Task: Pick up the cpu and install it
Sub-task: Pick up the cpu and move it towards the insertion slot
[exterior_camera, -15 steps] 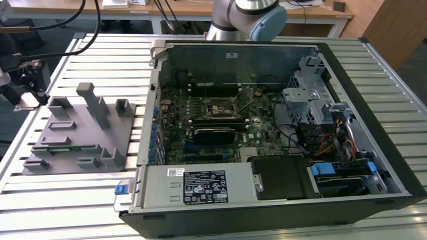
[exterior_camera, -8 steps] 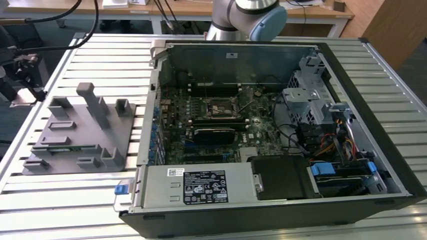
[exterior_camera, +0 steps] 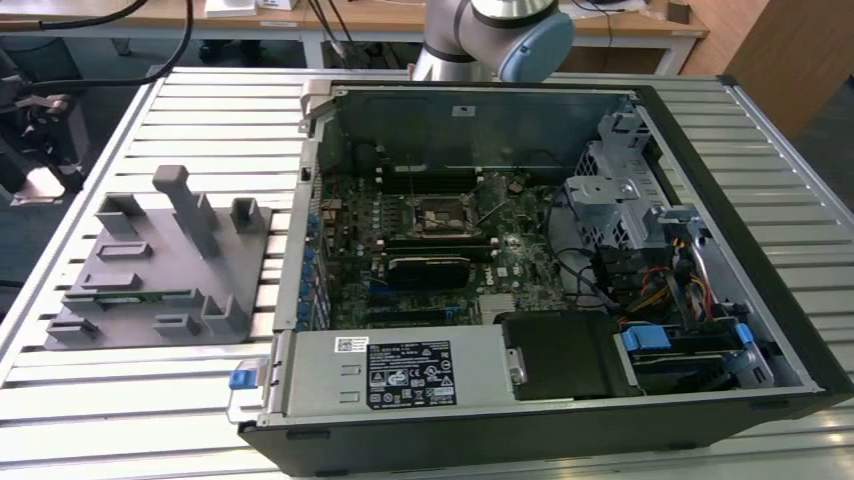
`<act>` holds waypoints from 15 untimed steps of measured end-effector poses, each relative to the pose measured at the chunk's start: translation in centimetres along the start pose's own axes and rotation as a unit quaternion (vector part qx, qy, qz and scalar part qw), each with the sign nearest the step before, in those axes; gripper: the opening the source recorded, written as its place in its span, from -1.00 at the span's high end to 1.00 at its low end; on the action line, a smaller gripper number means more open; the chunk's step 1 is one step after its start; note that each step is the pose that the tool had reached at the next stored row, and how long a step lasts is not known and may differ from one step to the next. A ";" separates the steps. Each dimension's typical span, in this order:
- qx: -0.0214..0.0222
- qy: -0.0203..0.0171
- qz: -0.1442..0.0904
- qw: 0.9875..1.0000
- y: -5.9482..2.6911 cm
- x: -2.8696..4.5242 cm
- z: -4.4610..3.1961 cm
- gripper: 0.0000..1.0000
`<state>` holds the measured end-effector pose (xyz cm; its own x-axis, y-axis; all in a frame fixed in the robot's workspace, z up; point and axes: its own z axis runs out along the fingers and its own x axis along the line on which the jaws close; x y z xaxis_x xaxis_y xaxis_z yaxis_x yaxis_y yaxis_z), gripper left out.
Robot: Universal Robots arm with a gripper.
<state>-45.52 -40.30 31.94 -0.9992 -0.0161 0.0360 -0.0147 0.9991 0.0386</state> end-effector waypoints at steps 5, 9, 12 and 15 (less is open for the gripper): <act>0.000 0.000 0.000 1.000 0.04 0.03 -0.91 -0.08; 0.000 0.000 0.000 1.000 0.07 0.06 -1.55 -0.08; 0.000 0.000 0.000 1.000 0.09 0.07 -1.99 -0.08; 0.000 0.000 0.000 1.000 0.10 0.08 -2.39 -0.08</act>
<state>-45.52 -40.29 34.34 -0.9992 -0.0161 0.0361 -0.0147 0.9991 0.0386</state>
